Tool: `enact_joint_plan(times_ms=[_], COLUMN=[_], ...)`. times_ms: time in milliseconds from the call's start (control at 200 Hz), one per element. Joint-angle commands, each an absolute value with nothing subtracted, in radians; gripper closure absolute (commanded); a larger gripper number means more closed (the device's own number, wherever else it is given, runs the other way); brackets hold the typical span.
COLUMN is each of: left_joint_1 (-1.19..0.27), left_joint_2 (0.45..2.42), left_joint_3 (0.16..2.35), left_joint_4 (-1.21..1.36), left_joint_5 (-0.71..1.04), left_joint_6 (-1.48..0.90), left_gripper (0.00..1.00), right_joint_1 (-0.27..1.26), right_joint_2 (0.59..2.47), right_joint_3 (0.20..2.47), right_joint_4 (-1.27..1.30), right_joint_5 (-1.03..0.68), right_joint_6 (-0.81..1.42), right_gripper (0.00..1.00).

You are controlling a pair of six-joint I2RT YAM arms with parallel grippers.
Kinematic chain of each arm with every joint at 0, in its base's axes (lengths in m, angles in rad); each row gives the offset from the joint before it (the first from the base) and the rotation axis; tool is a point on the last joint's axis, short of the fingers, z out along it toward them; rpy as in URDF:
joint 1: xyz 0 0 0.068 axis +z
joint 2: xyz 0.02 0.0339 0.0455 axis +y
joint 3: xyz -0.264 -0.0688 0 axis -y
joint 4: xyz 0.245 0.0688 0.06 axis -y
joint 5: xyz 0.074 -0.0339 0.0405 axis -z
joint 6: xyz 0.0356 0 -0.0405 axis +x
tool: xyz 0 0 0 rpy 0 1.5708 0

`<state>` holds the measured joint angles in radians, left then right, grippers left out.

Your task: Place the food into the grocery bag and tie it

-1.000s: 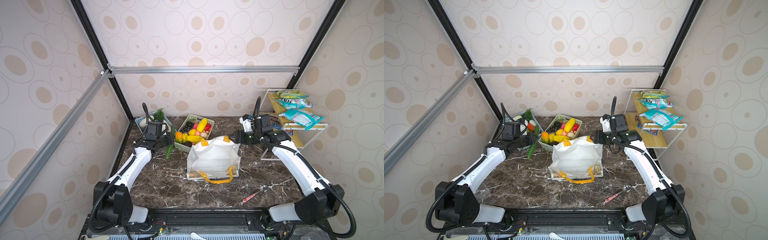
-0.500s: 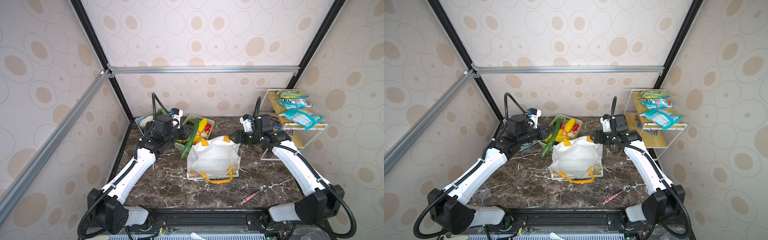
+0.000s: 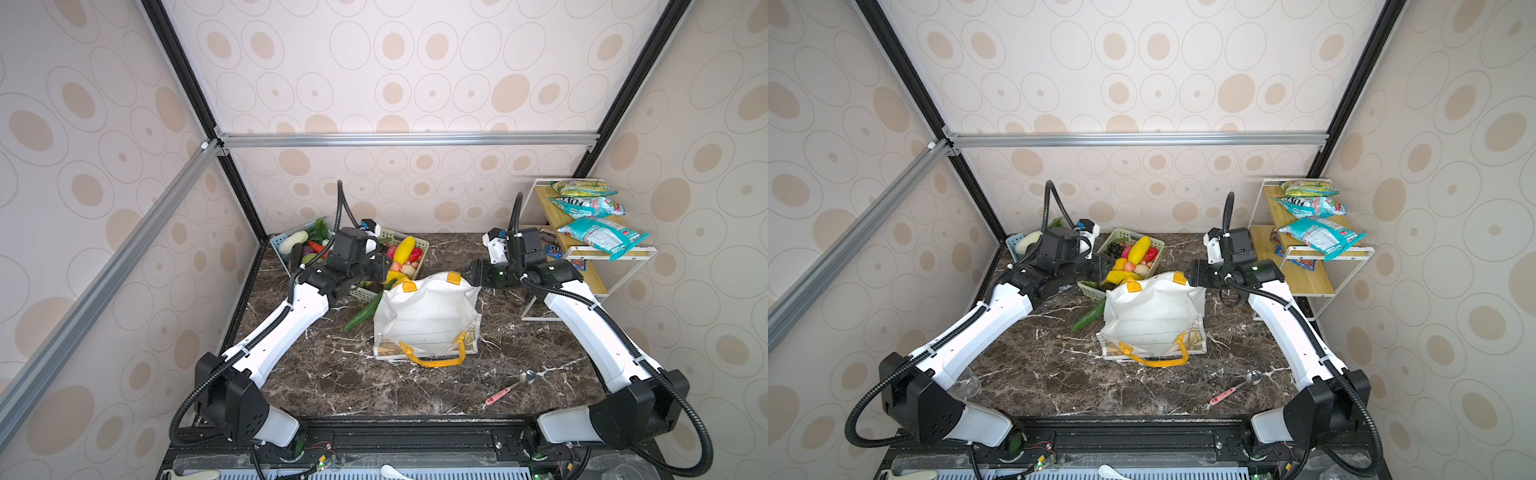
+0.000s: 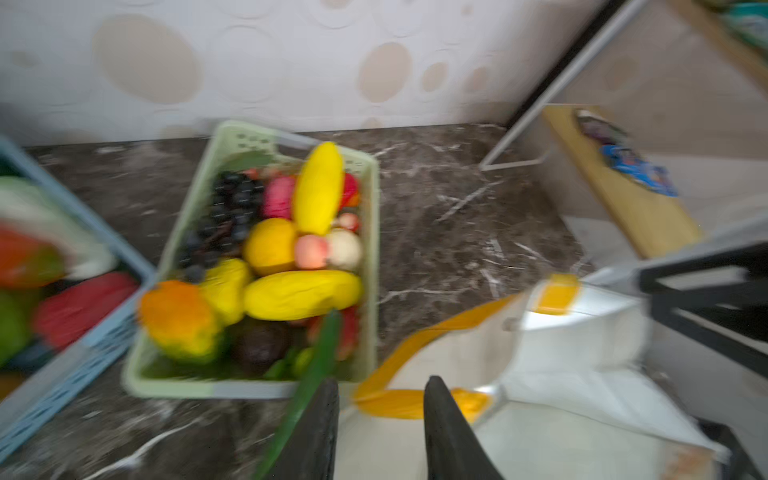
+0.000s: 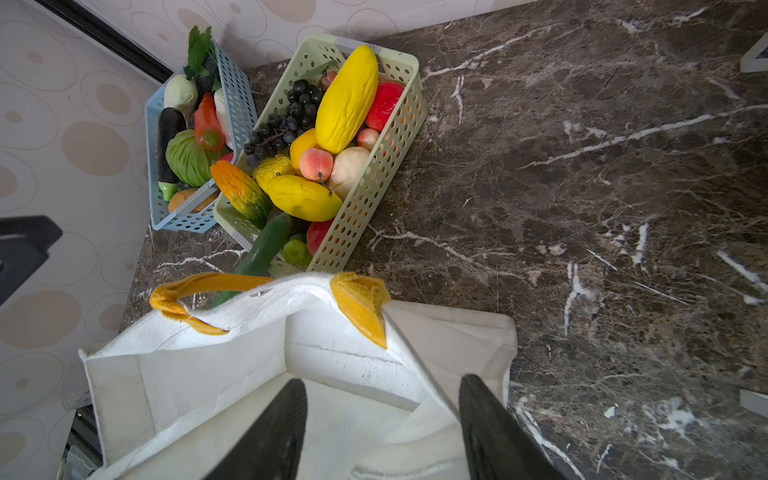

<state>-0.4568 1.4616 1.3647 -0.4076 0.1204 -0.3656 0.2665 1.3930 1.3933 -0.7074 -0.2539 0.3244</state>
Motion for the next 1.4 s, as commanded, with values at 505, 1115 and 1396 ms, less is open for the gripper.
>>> enact_joint_plan(times_ms=[505, 1115, 1396], left_joint_1=[-0.410, -0.366, -0.311], left_joint_2=[1.498, 1.697, 1.765], left_joint_3=[1.170, 1.147, 1.147], left_joint_4=[-0.591, -0.594, -0.576], left_joint_5=[-0.053, -0.195, -0.150], left_joint_6=[-0.096, -0.035, -0.008], left_gripper=[0.50, 0.35, 0.34], right_joint_1=[0.272, 0.273, 0.273], right_joint_2=[1.426, 1.413, 1.417], right_joint_3=[1.455, 1.446, 1.442], right_joint_4=[-0.744, -0.744, -0.735], right_joint_5=[-0.261, -0.259, -0.268], right_joint_6=[0.311, 0.302, 0.306], right_gripper=[0.39, 0.38, 0.38])
